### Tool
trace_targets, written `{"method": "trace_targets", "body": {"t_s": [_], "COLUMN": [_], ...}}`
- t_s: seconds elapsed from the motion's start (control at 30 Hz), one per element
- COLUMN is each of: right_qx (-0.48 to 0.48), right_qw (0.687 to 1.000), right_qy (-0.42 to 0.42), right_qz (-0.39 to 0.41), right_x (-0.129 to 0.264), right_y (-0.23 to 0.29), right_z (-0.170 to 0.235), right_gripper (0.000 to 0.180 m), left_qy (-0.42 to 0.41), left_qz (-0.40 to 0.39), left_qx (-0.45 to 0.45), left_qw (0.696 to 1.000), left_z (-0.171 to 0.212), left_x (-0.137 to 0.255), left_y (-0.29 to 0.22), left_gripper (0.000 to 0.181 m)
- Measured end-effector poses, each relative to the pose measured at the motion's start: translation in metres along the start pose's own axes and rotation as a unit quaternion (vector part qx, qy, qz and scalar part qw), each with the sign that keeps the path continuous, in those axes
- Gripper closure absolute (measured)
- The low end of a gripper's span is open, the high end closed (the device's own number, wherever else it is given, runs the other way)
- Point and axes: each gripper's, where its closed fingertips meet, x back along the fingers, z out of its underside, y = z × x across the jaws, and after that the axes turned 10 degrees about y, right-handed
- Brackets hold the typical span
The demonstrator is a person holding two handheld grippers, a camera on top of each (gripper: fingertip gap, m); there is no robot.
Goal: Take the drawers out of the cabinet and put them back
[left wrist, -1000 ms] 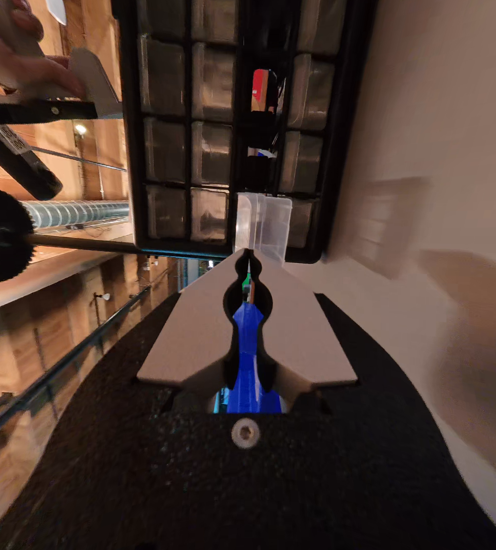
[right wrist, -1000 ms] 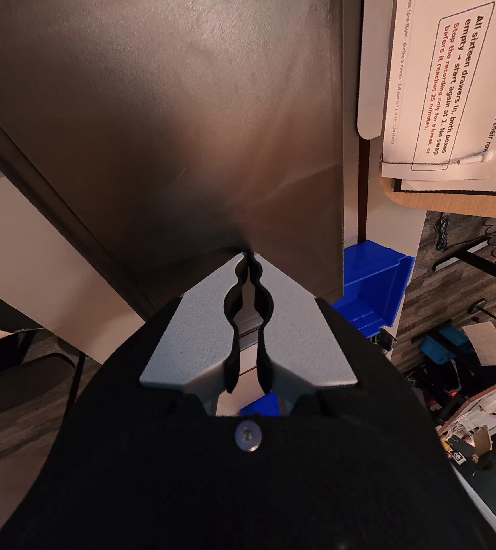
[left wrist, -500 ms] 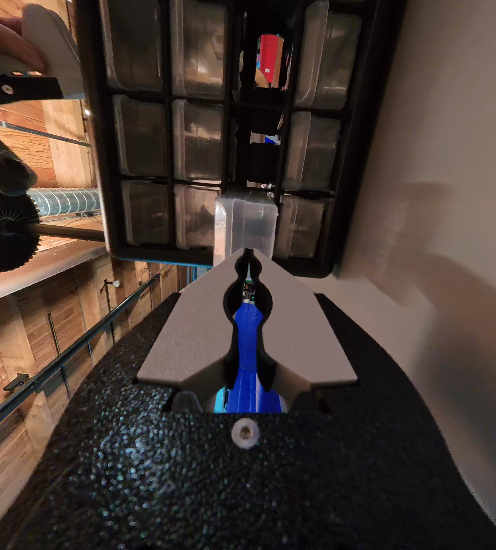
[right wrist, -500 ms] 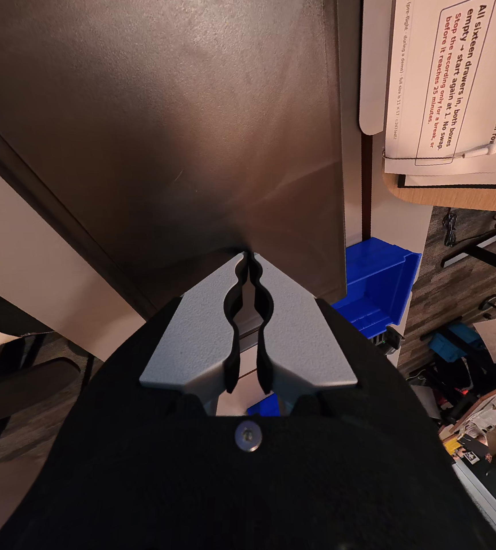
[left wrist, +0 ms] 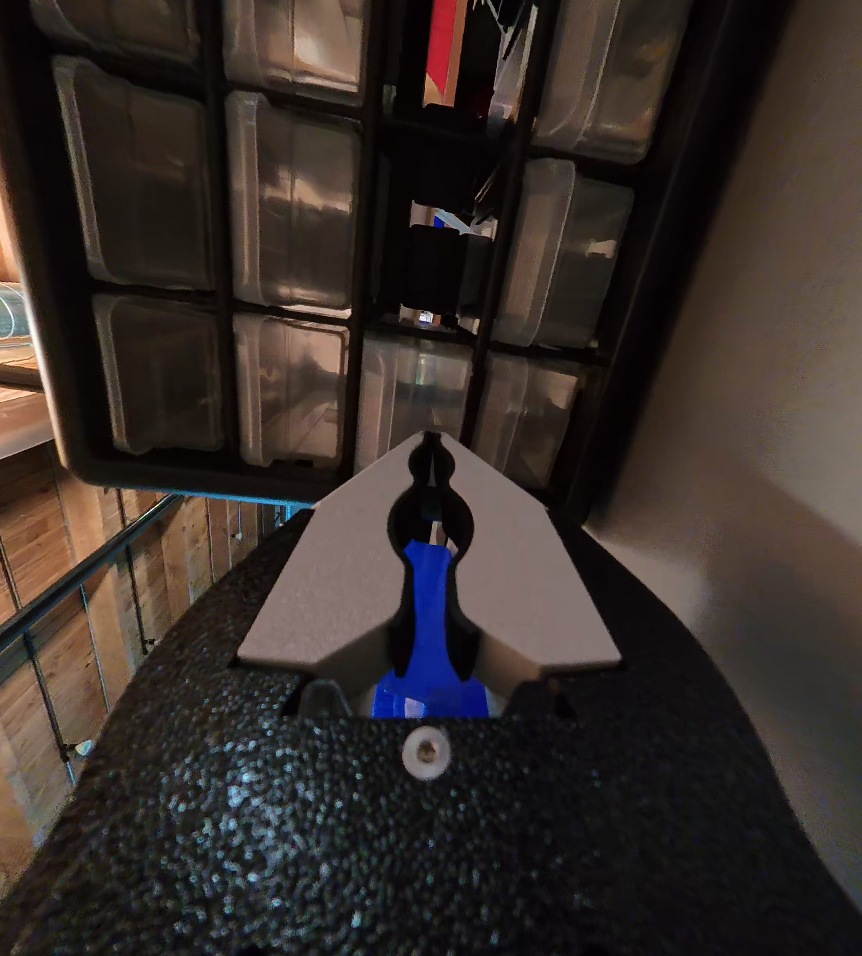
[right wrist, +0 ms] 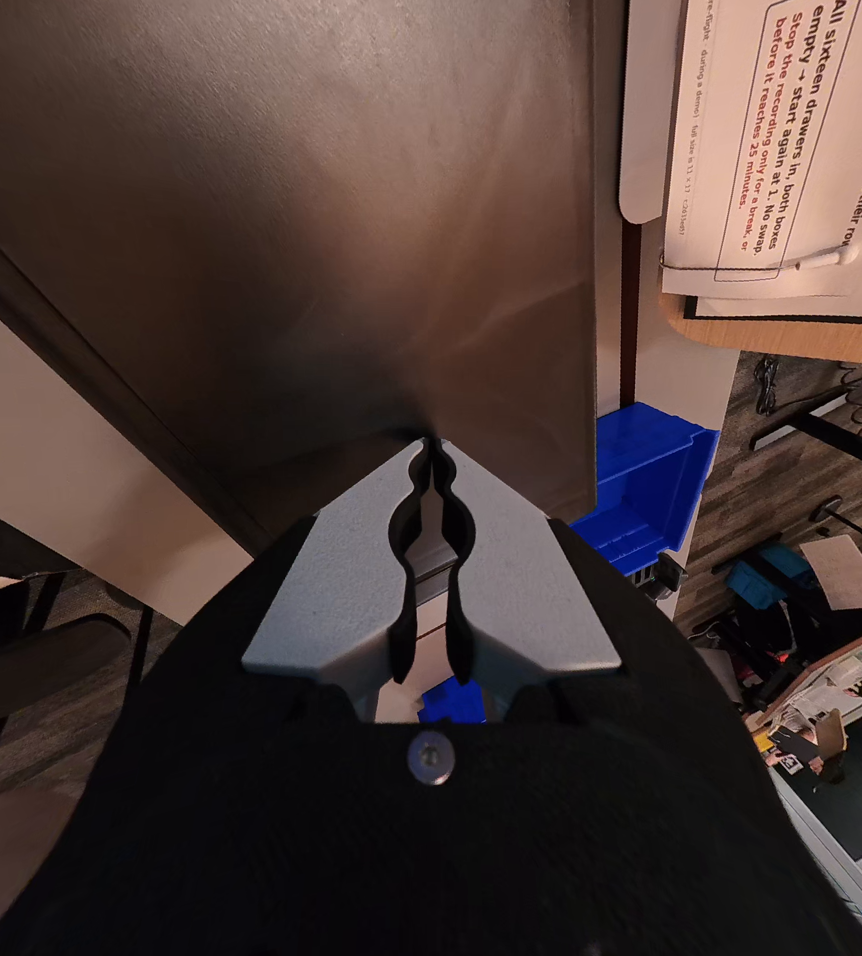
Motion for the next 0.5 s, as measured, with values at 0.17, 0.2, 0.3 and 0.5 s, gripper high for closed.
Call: {"method": "trace_targets", "body": {"t_s": [0.17,0.2,0.3,0.5], "right_qx": [0.001,0.000,-0.001,0.004], "right_qw": [1.000,1.000,1.000,1.000], "right_qy": [0.001,0.001,0.003,0.005], "right_qz": [-0.005,-0.007,-0.008,-0.003], "right_x": [0.000,0.000,0.000,0.000], "right_y": [0.000,0.000,0.000,0.000], "right_z": [0.000,0.000,0.000,0.000], "right_gripper": [0.180,0.180,0.180,0.180], "left_qy": [0.010,0.013,0.003,-0.043], "left_qz": [0.010,0.013,0.035,0.083], "left_qx": [0.008,0.014,0.035,0.113], "left_qw": [1.000,1.000,0.999,0.989], "left_z": [0.002,0.003,0.000,0.004], "left_x": [-0.009,-0.011,-0.013,0.014], "left_y": [0.001,0.002,0.000,0.014], "left_gripper": [0.181,0.181,0.181,0.176]}}
